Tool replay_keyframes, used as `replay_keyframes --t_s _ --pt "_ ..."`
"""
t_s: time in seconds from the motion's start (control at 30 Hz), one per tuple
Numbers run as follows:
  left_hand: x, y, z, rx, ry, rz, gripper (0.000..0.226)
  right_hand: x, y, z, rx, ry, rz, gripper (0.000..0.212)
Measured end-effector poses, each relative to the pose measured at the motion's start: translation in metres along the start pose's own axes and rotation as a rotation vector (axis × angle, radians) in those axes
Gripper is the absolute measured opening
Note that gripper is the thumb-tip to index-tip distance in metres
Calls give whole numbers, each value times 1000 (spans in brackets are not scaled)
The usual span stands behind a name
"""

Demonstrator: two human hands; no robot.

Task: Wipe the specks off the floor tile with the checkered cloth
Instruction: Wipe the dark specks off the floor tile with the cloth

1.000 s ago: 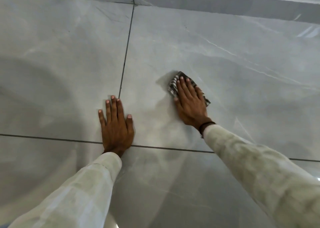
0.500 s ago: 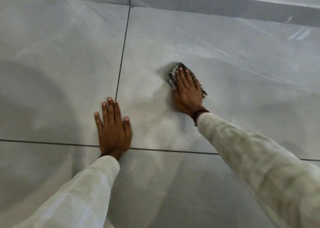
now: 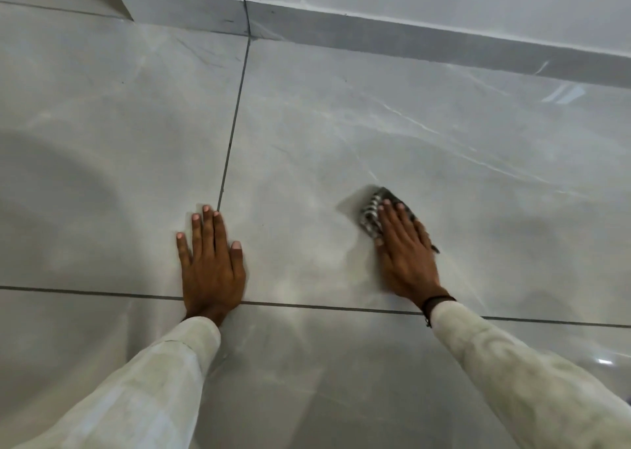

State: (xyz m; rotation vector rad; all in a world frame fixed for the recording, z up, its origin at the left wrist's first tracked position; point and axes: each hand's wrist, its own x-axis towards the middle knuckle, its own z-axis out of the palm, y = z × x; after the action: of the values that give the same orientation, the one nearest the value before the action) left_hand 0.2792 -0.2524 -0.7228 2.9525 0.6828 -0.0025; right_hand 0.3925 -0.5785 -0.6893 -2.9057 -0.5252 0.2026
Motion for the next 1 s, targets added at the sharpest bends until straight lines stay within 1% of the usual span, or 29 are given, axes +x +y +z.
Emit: replay_keyframes --t_s 0.1,0.13,0.17,0.2,0.27,0.37,0.43,0.5,0.53,0.6,0.7,0.77,0.83,0.87,1.0 --pt "-1 2 -1 1 6 -6 71 -18 -7 7 37 36 224 61" --pt "-2 3 -2 -1 9 -10 70 -24 -18 12 58 38 253 63" --pt "-2 4 -3 -4 10 -11 70 -31 -30 16 69 26 243 65" --pt "-2 5 -3 -9 12 -9 70 -38 -44 20 70 6 191 66" --pt "-1 5 -4 -10 12 -7 71 -47 -71 27 64 -20 2 65" --pt "-2 4 -3 4 8 -7 71 -25 -104 31 81 -43 -231 62" --pt "-1 1 1 13 23 1 71 15 -114 29 77 -38 -313 60" --pt "0 -2 5 14 40 11 70 65 -105 22 88 -73 -322 59" --pt "0 -3 7 8 44 15 70 87 -92 15 86 -87 -301 59" --pt "0 -5 9 -3 49 20 70 115 -53 1 55 -81 -198 58" --pt "1 -3 8 0 48 11 70 106 9 -13 26 -25 10 60" --pt "0 -1 8 5 52 1 70 93 13 -13 37 -38 115 64" --pt "-1 0 7 11 43 0 70 93 -11 -7 66 -70 143 64" --pt "-1 0 6 15 35 3 69 95 -27 -4 63 -83 98 64" --pt "-1 -1 3 4 18 -1 69 94 -97 9 28 -163 -252 68"
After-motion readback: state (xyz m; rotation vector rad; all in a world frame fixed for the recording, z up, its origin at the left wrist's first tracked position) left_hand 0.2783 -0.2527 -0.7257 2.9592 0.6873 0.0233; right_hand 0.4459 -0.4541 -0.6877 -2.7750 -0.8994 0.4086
